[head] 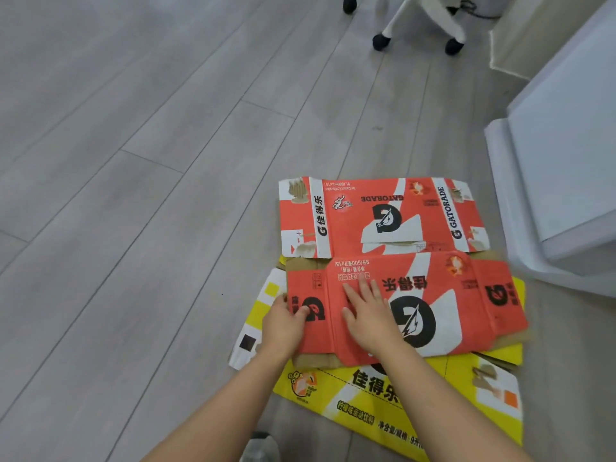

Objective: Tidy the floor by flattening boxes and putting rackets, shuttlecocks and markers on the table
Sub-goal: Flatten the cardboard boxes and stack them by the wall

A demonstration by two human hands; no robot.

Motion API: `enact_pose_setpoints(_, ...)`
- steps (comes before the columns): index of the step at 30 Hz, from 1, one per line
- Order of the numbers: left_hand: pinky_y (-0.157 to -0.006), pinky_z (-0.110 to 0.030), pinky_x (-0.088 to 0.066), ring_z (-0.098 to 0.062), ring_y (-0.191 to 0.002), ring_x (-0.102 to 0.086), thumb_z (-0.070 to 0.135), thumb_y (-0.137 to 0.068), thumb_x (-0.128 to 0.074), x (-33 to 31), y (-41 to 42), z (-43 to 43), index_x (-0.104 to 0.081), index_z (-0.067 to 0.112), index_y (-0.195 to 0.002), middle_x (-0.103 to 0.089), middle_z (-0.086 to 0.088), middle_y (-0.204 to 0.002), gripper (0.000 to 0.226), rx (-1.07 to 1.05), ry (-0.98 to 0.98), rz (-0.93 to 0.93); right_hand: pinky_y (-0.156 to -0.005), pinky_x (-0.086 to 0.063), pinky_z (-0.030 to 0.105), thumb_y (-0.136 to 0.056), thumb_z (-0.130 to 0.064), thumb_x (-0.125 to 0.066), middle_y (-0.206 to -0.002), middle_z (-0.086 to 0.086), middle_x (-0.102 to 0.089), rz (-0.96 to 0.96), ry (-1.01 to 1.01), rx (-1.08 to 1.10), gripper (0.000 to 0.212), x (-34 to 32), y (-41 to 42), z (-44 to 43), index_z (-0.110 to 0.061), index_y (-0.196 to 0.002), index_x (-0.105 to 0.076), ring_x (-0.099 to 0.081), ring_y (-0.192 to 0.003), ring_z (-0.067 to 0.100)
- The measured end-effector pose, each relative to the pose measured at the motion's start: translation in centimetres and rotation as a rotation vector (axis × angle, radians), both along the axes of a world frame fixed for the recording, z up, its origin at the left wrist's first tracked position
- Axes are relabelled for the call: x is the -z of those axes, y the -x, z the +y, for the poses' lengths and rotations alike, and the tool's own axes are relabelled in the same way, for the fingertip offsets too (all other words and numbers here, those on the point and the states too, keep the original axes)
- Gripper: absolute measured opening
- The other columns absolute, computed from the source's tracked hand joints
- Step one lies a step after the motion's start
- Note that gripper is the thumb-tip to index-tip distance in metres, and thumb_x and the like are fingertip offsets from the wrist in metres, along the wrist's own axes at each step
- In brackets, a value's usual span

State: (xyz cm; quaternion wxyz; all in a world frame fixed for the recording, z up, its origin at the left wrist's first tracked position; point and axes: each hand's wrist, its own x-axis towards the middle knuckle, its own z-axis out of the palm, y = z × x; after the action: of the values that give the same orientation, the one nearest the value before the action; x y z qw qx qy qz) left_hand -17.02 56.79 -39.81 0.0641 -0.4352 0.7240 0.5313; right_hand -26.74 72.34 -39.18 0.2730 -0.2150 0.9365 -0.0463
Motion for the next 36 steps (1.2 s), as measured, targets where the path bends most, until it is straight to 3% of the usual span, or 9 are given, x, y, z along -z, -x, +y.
enact_pose_setpoints(2,-0.079,-0.032,-0.052,-0.020,-0.097,-0.067,0.019,-0.093,-0.064,-0.7,0.0,0.4,-0.062,0.018,-0.116,-0.070,0.004,-0.102,0.023,0.039,-0.013,0.059,-0.122,-0.002,0.047,-0.099,-0.051,-0.034,-0.163,-0.005,0.015,0.046,-0.010,-0.014,0.062,-0.3,-1.6,1.3,-0.038,-0.154,-0.009,0.017,-0.149,0.021)
enact_pose_setpoints(7,-0.086,-0.047,-0.058,-0.023,-0.091,-0.071,0.019,-0.088,-0.065,-1.3,-1.1,-4.4,-0.066,0.024,-0.110,-0.074,-0.001,-0.098,0.022,0.054,-0.147,0.053,-0.119,0.012,0.047,-0.087,-0.075,-0.030,-0.161,-0.003,0.023,0.152,-0.038,-0.117,0.080,-1.3,-7.0,5.0,-0.042,-0.153,0.001,0.030,-0.145,0.017)
enact_pose_setpoints(11,-0.083,-0.043,-0.059,-0.027,-0.089,-0.072,0.002,-0.094,-0.061,-1.9,-1.9,-9.9,-0.065,0.017,-0.113,-0.073,-0.010,-0.101,0.025,0.064,-0.193,-0.004,-0.116,-0.004,0.056,-0.071,-0.081,-0.046,-0.164,0.007,0.003,0.122,-0.059,-0.144,0.095,-0.4,-12.1,6.0,-0.040,-0.152,-0.019,0.009,-0.151,0.028)
enact_pose_setpoints(17,-0.083,-0.039,-0.057,-0.028,-0.095,-0.071,0.000,-0.097,-0.058,-1.8,-2.0,-13.1,-0.063,0.013,-0.119,-0.073,-0.014,-0.107,0.027,0.142,-0.231,-0.084,-0.111,-0.015,0.061,-0.062,-0.071,-0.071,-0.162,0.018,-0.011,0.176,0.012,-0.136,0.105,1.1,-17.1,3.8,-0.031,-0.151,-0.031,-0.008,-0.149,0.037)
enact_pose_setpoints(21,-0.082,-0.041,-0.056,-0.029,-0.097,-0.071,0.003,-0.101,-0.052,-2.0,-1.9,-13.9,-0.062,0.015,-0.123,-0.075,-0.013,-0.106,0.027,0.085,-0.401,-0.032,-0.112,-0.015,0.064,-0.067,-0.038,-0.080,-0.162,0.017,-0.009,0.223,0.083,-0.077,0.102,0.6,-17.3,2.4,-0.031,-0.153,-0.025,-0.003,-0.150,0.037)
enact_pose_setpoints(24,-0.085,-0.043,-0.056,-0.031,-0.101,-0.070,0.005,-0.102,-0.050,-2.1,-2.0,-14.3,-0.061,0.015,-0.126,-0.073,-0.015,-0.113,0.028,0.075,-0.471,-0.013,-0.112,-0.017,0.065,-0.059,-0.001,-0.069,-0.162,0.017,-0.011,0.321,0.080,-0.038,0.109,0.3,-16.1,3.7,-0.028,-0.154,-0.023,-0.007,-0.149,0.040)
enact_pose_setpoints(27,-0.094,-0.048,-0.053,-0.034,-0.109,-0.067,0.007,-0.101,-0.051,-2.2,-1.7,-14.8,-0.060,0.015,-0.130,-0.070,-0.017,-0.120,0.031,0.091,-0.517,-0.016,-0.112,-0.020,0.066,-0.060,0.012,-0.059,-0.162,0.015,-0.013,0.401,0.026,0.018,0.111,-0.3,-14.3,6.4,-0.028,-0.155,-0.019,-0.007,-0.148,0.043)
enact_pose_setpoints(33,-0.090,-0.048,-0.058,-0.035,-0.108,-0.068,0.012,-0.095,-0.060,-4.1,0.1,-14.9,-0.057,0.019,-0.135,-0.068,-0.020,-0.123,0.041,0.192,-0.546,0.071,-0.105,-0.022,0.074,-0.073,0.011,-0.030,-0.159,0.010,-0.028,0.560,0.049,-0.103,0.085,-3.9,-15.1,8.8,-0.024,-0.151,-0.034,-0.018,-0.143,0.050)
enact_pose_setpoints(36,-0.092,-0.048,-0.057,-0.038,-0.113,-0.065,0.011,-0.094,-0.058,-5.5,-0.4,-15.3,-0.057,0.020,-0.136,-0.068,-0.019,-0.123,0.043,0.312,-0.578,0.065,-0.101,-0.028,0.075,-0.095,0.001,-0.021,-0.153,0.011,-0.038,0.657,0.103,-0.083,0.061,-5.2,-19.3,8.5,-0.024,-0.145,-0.045,-0.032,-0.136,0.054)
